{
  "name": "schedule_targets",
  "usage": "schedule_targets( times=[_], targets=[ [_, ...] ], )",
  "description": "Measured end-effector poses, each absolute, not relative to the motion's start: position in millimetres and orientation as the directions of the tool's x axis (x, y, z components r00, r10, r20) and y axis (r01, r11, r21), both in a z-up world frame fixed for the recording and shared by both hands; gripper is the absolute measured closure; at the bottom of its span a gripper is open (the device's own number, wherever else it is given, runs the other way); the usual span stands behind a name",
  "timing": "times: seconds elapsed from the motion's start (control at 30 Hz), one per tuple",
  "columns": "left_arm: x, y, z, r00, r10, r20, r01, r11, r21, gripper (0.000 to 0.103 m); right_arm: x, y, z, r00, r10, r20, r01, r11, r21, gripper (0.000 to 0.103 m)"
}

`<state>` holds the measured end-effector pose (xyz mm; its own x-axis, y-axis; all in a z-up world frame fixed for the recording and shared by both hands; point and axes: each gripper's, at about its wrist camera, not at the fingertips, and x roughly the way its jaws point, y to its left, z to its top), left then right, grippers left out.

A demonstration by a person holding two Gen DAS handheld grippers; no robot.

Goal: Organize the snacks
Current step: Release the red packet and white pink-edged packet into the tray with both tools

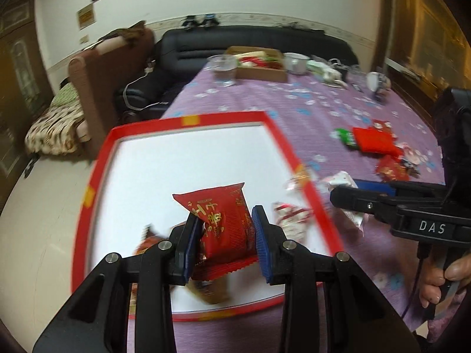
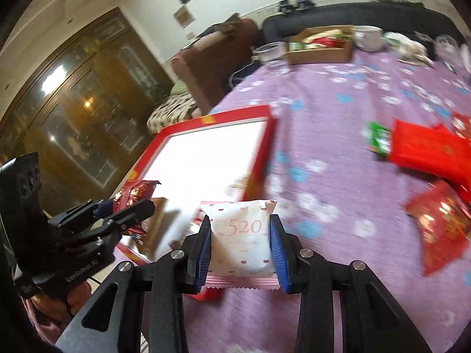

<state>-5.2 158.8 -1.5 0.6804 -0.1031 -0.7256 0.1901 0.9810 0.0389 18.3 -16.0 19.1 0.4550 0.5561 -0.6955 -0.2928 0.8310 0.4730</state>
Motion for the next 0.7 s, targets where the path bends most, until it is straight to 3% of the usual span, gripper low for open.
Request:
schedule_targets(
  times=[0.53,0.63,0.7],
  targets=[
    [-2,199,-5,0.706,-0.046,-0.706,0.098,0.995,0.033,0.070,54,61,20,0.437,0.579,-0.689,-0.349,0.815,0.464,0.063],
    [-2,198,-3,0.716,-0.038,-0.697,0.092,0.995,0.041,0.057,52,53,25,0.452,0.594,-0.665,-0.344,0.804,0.485,0.060],
    [-5,196,0,0.732,-0.030,-0.680,0.086,0.995,0.048,0.040,51,45,29,0.477,0.585,-0.656,-0.341,0.811,0.475,0.059]
  ],
)
